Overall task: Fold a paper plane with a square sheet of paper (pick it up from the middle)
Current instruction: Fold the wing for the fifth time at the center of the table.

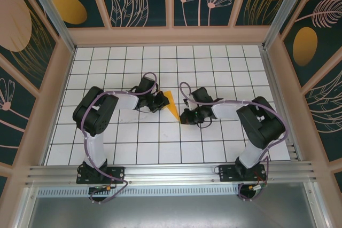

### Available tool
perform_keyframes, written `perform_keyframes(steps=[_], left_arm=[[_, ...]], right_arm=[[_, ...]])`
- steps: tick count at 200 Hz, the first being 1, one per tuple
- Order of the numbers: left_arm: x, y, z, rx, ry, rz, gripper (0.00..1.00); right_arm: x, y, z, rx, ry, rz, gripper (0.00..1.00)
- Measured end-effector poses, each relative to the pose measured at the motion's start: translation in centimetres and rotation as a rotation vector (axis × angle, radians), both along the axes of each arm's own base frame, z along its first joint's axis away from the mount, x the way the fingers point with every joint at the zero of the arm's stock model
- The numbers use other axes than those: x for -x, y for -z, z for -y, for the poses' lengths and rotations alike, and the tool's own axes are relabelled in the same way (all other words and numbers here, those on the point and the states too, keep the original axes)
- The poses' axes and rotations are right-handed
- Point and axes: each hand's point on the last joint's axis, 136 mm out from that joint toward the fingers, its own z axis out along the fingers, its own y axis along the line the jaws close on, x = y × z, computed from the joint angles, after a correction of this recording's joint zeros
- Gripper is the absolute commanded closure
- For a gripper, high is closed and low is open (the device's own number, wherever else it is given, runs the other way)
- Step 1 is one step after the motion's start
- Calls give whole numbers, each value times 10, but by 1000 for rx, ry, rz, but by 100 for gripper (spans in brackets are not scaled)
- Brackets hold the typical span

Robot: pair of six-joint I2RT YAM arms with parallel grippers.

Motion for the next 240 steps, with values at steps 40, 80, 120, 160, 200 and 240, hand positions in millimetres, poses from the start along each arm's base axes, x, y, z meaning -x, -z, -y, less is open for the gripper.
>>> perform_keyframes(steps=[40, 80, 120, 160, 200, 240], left_arm=[[0, 0, 0, -2, 7, 6, 91], [0, 0, 0, -3, 12, 12, 90], [0, -1, 0, -3, 14, 12, 90], [-1, -2, 1, -7, 26, 18, 85], [-4, -11, 4, 15, 55, 81, 79], [-1, -29, 0, 69, 57, 174, 82]], right_arm=[[-16, -29, -11, -44, 12, 45, 91], [-46, -42, -34, -86, 22, 85, 92], [-46, -11, -41, -42, 9, 24, 94], [-44, 0, -39, -22, 12, 8, 95], [-45, 3, -38, -41, 17, 19, 97], [-45, 2, -38, -62, 32, 3, 98]])
